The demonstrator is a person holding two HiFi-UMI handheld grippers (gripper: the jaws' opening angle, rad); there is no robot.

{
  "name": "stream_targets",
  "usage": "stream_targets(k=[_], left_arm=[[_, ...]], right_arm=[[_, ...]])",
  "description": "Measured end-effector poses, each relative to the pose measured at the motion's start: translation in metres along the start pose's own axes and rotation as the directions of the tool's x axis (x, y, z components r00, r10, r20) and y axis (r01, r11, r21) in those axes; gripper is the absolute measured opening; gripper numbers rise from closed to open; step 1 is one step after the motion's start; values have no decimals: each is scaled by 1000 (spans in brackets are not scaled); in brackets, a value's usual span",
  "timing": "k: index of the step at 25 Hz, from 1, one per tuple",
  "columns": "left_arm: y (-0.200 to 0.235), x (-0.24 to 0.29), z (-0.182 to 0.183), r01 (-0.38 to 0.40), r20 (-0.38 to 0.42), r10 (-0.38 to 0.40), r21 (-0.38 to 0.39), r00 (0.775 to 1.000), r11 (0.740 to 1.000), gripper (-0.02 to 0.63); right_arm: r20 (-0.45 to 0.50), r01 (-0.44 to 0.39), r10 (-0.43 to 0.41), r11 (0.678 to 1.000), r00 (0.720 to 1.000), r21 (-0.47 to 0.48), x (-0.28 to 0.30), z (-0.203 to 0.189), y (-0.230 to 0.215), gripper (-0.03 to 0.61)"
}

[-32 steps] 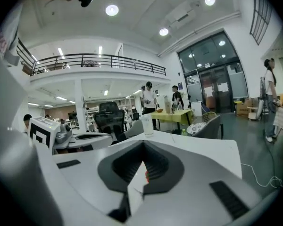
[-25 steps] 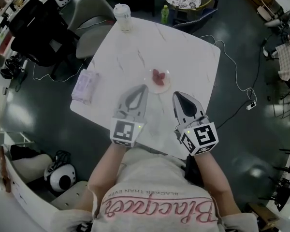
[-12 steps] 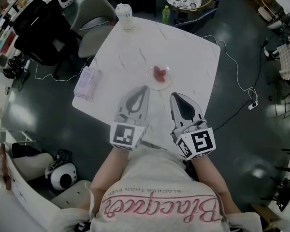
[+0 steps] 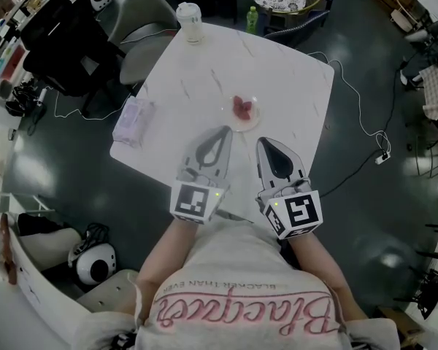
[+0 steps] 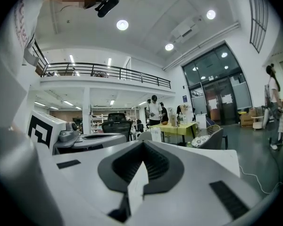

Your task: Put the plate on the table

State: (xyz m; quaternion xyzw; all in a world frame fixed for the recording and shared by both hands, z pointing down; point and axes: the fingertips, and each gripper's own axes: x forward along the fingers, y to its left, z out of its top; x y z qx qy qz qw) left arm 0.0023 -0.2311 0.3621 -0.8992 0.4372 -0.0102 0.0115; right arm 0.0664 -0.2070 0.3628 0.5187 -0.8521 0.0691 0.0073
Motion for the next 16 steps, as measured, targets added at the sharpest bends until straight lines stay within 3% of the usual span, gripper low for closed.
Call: stream_targets(k=[9, 16], left_arm=[[-1, 0, 2, 11, 9, -11, -11, 1000, 1000, 6], [-4, 1, 2, 24, 7, -24, 11, 1000, 1000, 6]], right_arm=[[-1, -28, 28, 999, 1000, 40, -2, 0, 4, 3], [-10, -67, 67, 998, 998, -17, 1, -1, 18, 3]])
